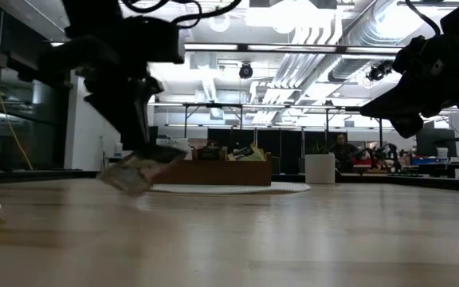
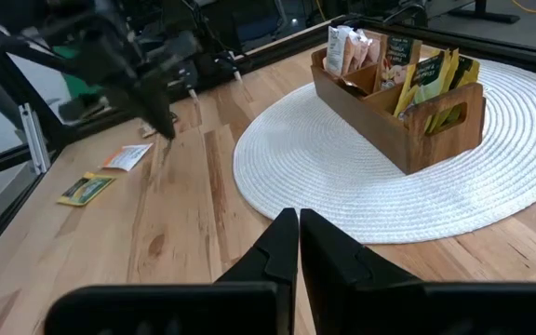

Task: Pick & Place Tea
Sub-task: Put the brown tea bag into the middle section of the wooden organizer, then put the green tea bag into the right section of the wooden organizer

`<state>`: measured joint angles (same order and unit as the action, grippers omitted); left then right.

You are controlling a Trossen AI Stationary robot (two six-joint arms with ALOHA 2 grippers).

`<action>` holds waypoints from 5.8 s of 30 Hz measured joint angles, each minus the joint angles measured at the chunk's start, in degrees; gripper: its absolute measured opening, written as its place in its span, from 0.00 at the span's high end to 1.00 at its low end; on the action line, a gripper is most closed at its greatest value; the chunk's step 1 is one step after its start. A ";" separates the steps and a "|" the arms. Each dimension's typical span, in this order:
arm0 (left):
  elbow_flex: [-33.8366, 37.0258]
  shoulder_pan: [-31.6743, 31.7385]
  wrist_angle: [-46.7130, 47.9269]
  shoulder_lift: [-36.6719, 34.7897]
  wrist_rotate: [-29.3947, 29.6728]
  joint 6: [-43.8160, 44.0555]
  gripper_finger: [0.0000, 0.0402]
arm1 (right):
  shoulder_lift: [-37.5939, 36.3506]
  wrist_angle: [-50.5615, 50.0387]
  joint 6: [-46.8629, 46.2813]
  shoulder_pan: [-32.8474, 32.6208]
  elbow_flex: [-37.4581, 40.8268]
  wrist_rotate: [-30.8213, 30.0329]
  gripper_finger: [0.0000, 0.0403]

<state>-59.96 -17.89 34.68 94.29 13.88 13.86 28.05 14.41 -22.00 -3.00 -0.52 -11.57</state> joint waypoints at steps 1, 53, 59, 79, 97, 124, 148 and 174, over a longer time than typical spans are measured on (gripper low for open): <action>-0.48 0.48 0.50 -0.40 0.53 -0.97 1.00 | -0.02 -0.01 0.00 0.00 0.01 0.00 0.97; -8.81 28.54 -6.20 0.46 -3.18 -21.17 1.00 | 0.00 -0.01 0.00 0.00 0.00 -0.02 0.97; -8.70 28.54 -6.06 1.71 -0.16 -21.41 1.00 | -0.02 0.00 0.00 -0.01 0.01 0.00 0.97; -8.73 31.89 -7.85 1.71 9.67 -24.77 1.00 | -0.02 0.00 0.00 0.01 0.00 -0.02 0.97; -8.73 35.30 -9.85 1.71 5.60 -25.99 1.00 | -0.02 0.00 0.00 -0.01 0.00 -0.01 0.97; -2.23 35.93 -17.67 1.69 -3.91 -20.01 1.00 | -0.02 0.02 0.00 0.01 -0.01 -0.02 0.97; -2.15 37.44 -16.11 1.69 -2.94 -26.33 0.88 | -0.02 0.02 0.00 -0.01 -0.01 0.00 0.97; -11.46 29.82 5.71 -3.60 -7.56 -32.37 0.58 | 0.00 0.02 0.00 0.01 0.01 -0.01 0.97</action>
<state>-71.42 11.94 40.39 90.70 6.31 -18.51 28.05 14.44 -22.00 -2.98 -0.51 -11.58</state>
